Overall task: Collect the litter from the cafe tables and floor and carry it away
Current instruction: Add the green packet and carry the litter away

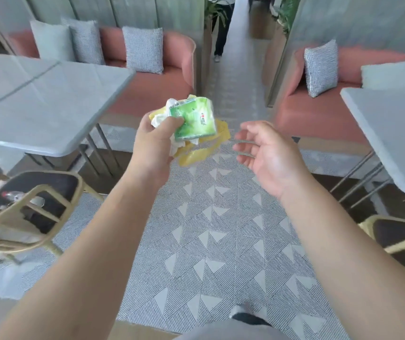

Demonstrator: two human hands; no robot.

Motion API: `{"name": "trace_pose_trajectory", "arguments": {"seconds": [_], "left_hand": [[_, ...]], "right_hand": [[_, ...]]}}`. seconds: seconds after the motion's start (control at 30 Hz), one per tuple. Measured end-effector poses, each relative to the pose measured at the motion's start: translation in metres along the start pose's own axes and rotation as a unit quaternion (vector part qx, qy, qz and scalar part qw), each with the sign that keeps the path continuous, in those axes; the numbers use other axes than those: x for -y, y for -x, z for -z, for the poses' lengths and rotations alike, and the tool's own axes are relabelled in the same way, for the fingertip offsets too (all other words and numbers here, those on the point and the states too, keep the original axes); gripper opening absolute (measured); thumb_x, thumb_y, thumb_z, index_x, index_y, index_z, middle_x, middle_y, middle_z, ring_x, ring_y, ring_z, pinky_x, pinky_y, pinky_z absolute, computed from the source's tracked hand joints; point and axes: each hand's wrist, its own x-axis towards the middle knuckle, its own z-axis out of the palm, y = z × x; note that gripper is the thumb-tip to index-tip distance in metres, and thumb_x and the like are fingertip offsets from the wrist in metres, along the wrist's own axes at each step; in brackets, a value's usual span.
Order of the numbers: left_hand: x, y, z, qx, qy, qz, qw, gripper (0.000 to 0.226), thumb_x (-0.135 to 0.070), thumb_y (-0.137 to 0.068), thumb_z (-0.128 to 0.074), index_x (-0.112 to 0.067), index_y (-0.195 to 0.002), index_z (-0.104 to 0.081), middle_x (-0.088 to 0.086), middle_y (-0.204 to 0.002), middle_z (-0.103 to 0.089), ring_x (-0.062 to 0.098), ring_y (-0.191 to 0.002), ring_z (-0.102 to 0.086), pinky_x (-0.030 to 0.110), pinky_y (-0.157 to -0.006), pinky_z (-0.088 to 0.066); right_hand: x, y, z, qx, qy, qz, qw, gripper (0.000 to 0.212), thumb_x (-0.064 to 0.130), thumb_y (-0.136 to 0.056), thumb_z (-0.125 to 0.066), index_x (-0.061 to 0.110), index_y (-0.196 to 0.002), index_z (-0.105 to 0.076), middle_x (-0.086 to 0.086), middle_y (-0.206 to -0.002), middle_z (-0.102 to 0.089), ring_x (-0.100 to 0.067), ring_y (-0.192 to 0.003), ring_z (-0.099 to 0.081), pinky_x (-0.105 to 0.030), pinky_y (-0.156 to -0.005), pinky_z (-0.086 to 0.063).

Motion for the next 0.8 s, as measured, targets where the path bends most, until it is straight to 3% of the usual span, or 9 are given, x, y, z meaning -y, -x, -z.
{"name": "trace_pose_trajectory", "arguments": {"seconds": [0.13,0.27,0.53,0.63,0.73,0.8], "left_hand": [[-0.005,-0.036,0.022,-0.036,-0.006,-0.001,0.999,0.028,-0.015,-0.074,-0.069,-0.020,-0.099,-0.059,0.000,-0.085,-0.076,0.020,-0.074,-0.073,0.038,-0.066,-0.060],[-0.007,-0.072,0.042,-0.084,-0.015,-0.006,0.996,0.031,-0.016,-0.071,-0.070,-0.020,-0.101,-0.061,-0.001,-0.085,-0.076,0.018,-0.074,-0.074,0.033,-0.062,-0.058],[-0.028,-0.146,0.071,-0.186,-0.026,-0.015,0.982,0.015,-0.006,-0.090,-0.067,-0.017,-0.098,-0.062,0.004,-0.085,-0.076,0.022,-0.074,-0.075,0.030,-0.055,-0.057],[-0.037,-0.175,0.071,-0.217,-0.026,-0.030,0.975,0.015,-0.009,-0.087,-0.069,-0.018,-0.097,-0.061,0.007,-0.092,-0.074,0.028,-0.084,-0.074,0.041,-0.070,-0.062],[-0.042,-0.192,0.076,-0.236,0.003,-0.045,0.971,0.017,-0.010,-0.084,-0.069,-0.017,-0.097,-0.059,0.016,-0.103,-0.071,0.041,-0.098,-0.072,0.067,-0.089,-0.055],[-0.044,-0.197,0.085,-0.254,0.012,-0.051,0.966,0.019,-0.010,-0.084,-0.069,-0.016,-0.100,-0.060,0.018,-0.105,-0.072,0.045,-0.102,-0.071,0.074,-0.089,-0.050]], "right_hand": [[-0.014,-0.048,-0.024,0.034,0.004,-0.017,0.999,0.009,0.018,-0.092,-0.057,0.018,-0.087,-0.065,0.000,-0.079,-0.068,-0.014,-0.063,-0.064,-0.025,-0.054,-0.049],[-0.031,-0.100,-0.049,0.083,0.005,-0.036,0.996,0.010,0.019,-0.090,-0.057,0.019,-0.086,-0.066,0.000,-0.078,-0.068,-0.014,-0.064,-0.065,-0.025,-0.054,-0.050],[-0.042,-0.205,-0.119,0.185,-0.003,-0.086,0.979,0.014,0.015,-0.094,-0.052,0.015,-0.091,-0.065,0.000,-0.079,-0.068,-0.015,-0.065,-0.064,-0.024,-0.054,-0.049],[-0.038,-0.239,-0.138,0.221,-0.002,-0.096,0.970,0.013,0.013,-0.095,-0.050,0.012,-0.094,-0.063,-0.002,-0.080,-0.067,-0.016,-0.065,-0.063,-0.024,-0.053,-0.049],[-0.039,-0.266,-0.157,0.258,-0.003,-0.109,0.960,0.012,0.012,-0.096,-0.049,0.012,-0.096,-0.061,-0.004,-0.083,-0.065,-0.016,-0.065,-0.062,-0.025,-0.053,-0.049],[-0.043,-0.277,-0.173,0.273,-0.003,-0.119,0.955,0.012,0.013,-0.095,-0.049,0.013,-0.094,-0.061,-0.003,-0.082,-0.066,-0.015,-0.064,-0.061,-0.023,-0.052,-0.048]]}}
